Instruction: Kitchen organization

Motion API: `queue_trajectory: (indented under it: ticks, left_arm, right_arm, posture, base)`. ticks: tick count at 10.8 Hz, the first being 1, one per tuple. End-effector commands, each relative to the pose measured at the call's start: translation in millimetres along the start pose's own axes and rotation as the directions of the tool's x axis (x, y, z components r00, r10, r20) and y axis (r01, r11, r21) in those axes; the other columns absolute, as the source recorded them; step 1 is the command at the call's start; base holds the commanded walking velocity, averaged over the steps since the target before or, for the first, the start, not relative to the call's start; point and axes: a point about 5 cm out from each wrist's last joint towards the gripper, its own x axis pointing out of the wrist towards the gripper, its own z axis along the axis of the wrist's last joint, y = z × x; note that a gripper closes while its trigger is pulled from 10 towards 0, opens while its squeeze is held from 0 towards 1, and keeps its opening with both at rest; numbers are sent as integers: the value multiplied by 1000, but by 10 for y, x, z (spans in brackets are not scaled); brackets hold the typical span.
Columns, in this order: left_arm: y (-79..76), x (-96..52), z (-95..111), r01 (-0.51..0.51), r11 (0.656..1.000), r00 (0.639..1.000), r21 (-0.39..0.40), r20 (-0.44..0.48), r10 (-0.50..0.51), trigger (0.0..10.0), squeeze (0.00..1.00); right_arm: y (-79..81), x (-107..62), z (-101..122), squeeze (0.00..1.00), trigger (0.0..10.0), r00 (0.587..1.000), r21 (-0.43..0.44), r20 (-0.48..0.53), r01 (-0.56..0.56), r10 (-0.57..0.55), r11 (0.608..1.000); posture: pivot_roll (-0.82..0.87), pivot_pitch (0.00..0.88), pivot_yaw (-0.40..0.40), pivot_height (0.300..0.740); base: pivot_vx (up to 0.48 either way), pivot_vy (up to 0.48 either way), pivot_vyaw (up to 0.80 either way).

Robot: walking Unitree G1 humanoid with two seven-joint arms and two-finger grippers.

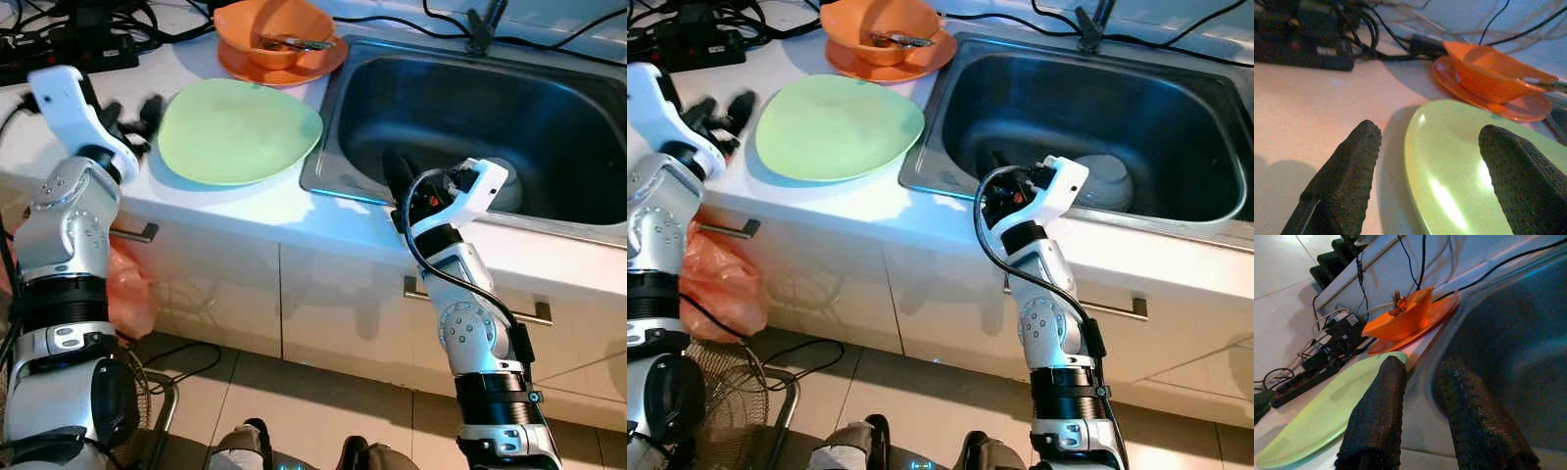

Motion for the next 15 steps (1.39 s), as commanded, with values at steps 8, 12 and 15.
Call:
queue_trajectory:
  ticks: [8, 12, 15]
  left_arm:
    - [153, -71, 10, -29, 942, 979, -335, -200, -41, 10000, 0]
    - [128, -94, 51, -17, 930, 954, -368, -286, -95, 10000, 0]
    - [213, -149, -15, -105, 920, 927, -377, -372, -47, 10000, 0]
  right_arm:
    - [17, -20, -43, 0, 10000, 1000, -6, -18, 9, -10, 1000]
    - [14, -21, -50, 0, 10000, 1000, -10, -18, 13, -13, 1000]
    - [20, -20, -59, 0, 10000, 1000, -8, -17, 15, -16, 1000]
  posture:
    - [139, 174, -10, 740]
    - [145, 176, 3, 740]
    - [150, 177, 7, 740]
  base:
    - [0, 0, 0]
    - [0, 0, 0]
    - [0, 0, 0]
